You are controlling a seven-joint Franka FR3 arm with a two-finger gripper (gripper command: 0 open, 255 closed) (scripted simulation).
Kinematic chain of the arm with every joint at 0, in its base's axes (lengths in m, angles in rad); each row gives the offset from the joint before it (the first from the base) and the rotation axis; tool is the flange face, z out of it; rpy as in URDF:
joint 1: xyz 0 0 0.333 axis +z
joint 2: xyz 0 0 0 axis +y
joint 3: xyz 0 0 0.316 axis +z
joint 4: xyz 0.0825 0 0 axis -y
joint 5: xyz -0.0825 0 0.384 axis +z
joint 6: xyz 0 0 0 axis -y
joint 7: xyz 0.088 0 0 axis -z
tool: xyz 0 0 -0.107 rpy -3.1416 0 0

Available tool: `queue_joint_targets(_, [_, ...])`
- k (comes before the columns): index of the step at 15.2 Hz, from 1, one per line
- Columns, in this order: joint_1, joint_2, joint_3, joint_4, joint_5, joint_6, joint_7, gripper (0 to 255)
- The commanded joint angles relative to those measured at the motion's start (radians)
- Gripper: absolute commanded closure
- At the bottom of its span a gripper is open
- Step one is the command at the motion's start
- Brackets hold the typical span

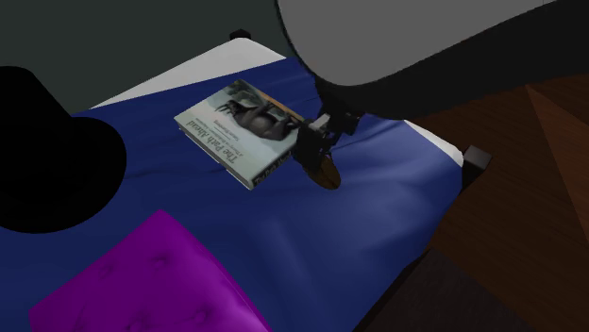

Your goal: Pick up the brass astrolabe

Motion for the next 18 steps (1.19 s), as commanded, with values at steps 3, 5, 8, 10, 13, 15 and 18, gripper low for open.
queue_joint_targets(3, [-0.010, 0.145, -0.032, 0.052, 0.015, 0.084, -0.045, 0])
queue_joint_targets(5, [-0.015, 0.220, -0.044, 0.083, 0.029, 0.123, -0.068, 0])
queue_joint_targets(8, [-0.026, 0.334, -0.058, 0.138, 0.055, 0.173, -0.104, 0])
queue_joint_targets(10, [-0.036, 0.411, -0.064, 0.180, 0.076, 0.200, -0.128, 0])
queue_joint_targets(13, [-0.055, 0.526, -0.066, 0.253, 0.107, 0.233, -0.164, 0])
queue_joint_targets(15, [-0.070, 0.603, -0.065, 0.308, 0.127, 0.249, -0.185, 0])
queue_joint_targets(18, [-0.097, 0.719, -0.058, 0.399, 0.153, 0.264, -0.213, 0])
